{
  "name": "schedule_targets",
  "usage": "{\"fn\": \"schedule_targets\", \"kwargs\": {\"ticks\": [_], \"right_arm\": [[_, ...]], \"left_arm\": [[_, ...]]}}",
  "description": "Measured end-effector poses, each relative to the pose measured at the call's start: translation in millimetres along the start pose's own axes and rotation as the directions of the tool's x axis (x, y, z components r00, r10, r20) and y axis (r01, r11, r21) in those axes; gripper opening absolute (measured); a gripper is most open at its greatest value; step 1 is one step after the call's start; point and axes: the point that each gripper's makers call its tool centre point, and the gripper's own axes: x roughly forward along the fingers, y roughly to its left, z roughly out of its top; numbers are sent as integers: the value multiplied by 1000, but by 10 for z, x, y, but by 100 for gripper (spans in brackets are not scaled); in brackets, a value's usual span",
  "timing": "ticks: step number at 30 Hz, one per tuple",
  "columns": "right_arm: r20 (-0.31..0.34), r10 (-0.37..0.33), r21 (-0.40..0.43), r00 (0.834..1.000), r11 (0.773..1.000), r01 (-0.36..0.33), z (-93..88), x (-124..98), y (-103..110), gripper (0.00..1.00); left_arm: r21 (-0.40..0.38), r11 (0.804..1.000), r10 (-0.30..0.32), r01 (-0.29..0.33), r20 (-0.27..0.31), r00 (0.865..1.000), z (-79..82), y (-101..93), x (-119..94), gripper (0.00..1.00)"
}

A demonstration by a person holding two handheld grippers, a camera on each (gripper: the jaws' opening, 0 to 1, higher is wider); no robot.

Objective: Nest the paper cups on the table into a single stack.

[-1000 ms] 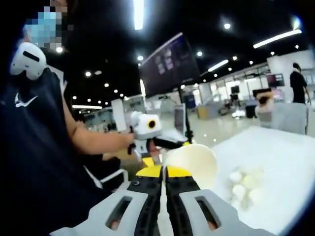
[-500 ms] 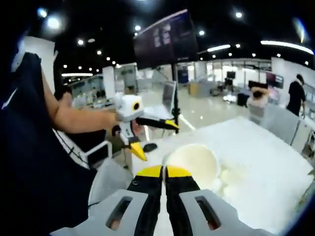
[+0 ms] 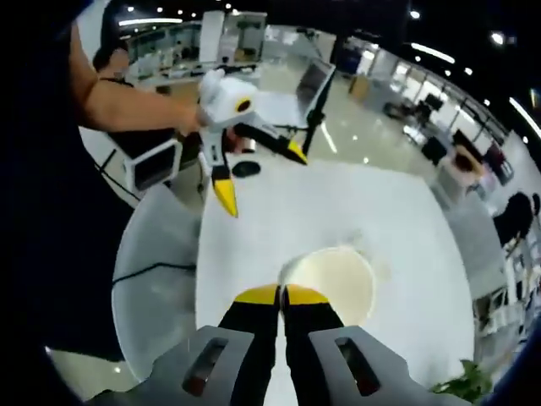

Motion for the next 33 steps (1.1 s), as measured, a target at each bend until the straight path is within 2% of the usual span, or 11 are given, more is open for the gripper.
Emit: {"fn": "schedule_targets", "kwargs": {"ticks": [4, 6, 10, 13, 21, 28, 33], "right_arm": [[-87, 19, -35, 996, 999, -23, -2, 64, 46, 0], [-144, 40, -43, 989, 998, -47, -56, 78, 103, 0], [-179, 41, -57, 983, 997, -52, -41, 123, 135, 0], [-209, 17, -83, 978, 996, -35, -29, 142, 111, 0], [-197, 17, -80, 980, 996, -34, 13, 229, 97, 0], [-208, 21, -76, 978, 996, -37, -91, 354, 132, 0], [-216, 14, -58, 976, 998, -27, -196, 463, 129, 0]], "left_arm": [[18, 1000, 18, -18, -1, 1000, -80, 44, -65, 98], [20, 999, 27, -27, -11, 1000, -109, 71, -90, 98], [29, 999, 34, -34, 0, 999, -78, 94, -139, 98], [26, 999, 43, -43, -6, 999, -78, 126, -173, 98], [0, 998, 57, -57, 9, 998, -51, 144, -239, 98], [10, 997, 70, -70, -16, 997, -90, 131, -254, 98], [12, 999, 37, -36, -32, 999, -163, 55, -239, 98]]}}
